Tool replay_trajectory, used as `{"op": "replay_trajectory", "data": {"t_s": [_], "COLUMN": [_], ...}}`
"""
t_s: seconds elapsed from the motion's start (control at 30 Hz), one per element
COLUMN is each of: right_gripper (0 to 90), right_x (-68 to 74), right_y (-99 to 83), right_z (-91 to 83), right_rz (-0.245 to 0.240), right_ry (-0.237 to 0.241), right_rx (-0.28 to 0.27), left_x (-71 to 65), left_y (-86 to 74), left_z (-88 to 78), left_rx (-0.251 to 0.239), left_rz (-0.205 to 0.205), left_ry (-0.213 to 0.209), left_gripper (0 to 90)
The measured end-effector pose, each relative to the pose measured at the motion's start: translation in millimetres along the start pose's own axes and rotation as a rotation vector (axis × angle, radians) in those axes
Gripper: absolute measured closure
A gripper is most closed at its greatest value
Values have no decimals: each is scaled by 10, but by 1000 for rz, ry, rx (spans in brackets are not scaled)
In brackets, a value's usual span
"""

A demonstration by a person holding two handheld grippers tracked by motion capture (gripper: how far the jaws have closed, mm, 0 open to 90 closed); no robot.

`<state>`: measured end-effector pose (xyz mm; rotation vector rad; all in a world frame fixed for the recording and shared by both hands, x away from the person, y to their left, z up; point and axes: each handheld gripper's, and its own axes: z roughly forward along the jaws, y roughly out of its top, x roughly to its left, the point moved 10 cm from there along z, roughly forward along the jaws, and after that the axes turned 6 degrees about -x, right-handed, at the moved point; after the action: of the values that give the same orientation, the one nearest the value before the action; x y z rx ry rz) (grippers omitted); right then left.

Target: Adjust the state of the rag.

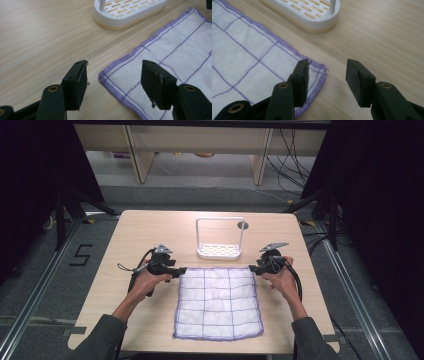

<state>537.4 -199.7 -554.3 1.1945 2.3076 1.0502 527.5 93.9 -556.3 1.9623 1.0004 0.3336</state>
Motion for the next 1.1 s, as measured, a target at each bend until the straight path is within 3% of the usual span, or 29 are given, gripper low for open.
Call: {"op": "replay_trajectory", "data": {"t_s": [0.1,0.23,0.27,0.3,0.33,0.4,0.47,0.63,0.73,0.8,0.83,0.9,1.0,1.1], "right_gripper": [541,543,543,543,543,543,543,543,543,544,545,561,621,729], "right_x": [4,41,39,59,46,64,61,48,81,59,65,68,77,101], "right_y": [7,7,-11,-14,-10,-27,-21,-45,-63,-68,-70,-66,-69,-82], "right_z": [55,152,156,164,203,197,234,256,275,285,284,294,270,249], "right_rz": [-17,-1,-17,1,-14,-1,-9,-17,29,-1,7,5,4,22], "right_ry": [11,16,22,26,19,24,22,21,23,23,23,16,26,41], "right_rx": [18,16,40,44,25,54,34,51,58,61,65,57,67,68], "left_x": [9,41,47,54,57,70,82,96,79,69,61,34,25,-12], "left_y": [-7,-47,-48,-55,-62,-70,-78,-81,-98,-110,-102,-100,-100,-114], "left_z": [52,125,141,154,160,181,194,224,253,269,282,292,298,290], "left_rx": [10,42,36,39,45,44,48,57,63,67,51,45,37,32], "left_rz": [2,-3,-9,-13,-14,-15,-17,8,24,34,30,32,44,45], "left_ry": [5,3,9,11,5,6,8,7,2,6,16,4,19,2], "left_gripper": [368,365,368,370,370,378,387,430,481,509,512,598,705,820]}}
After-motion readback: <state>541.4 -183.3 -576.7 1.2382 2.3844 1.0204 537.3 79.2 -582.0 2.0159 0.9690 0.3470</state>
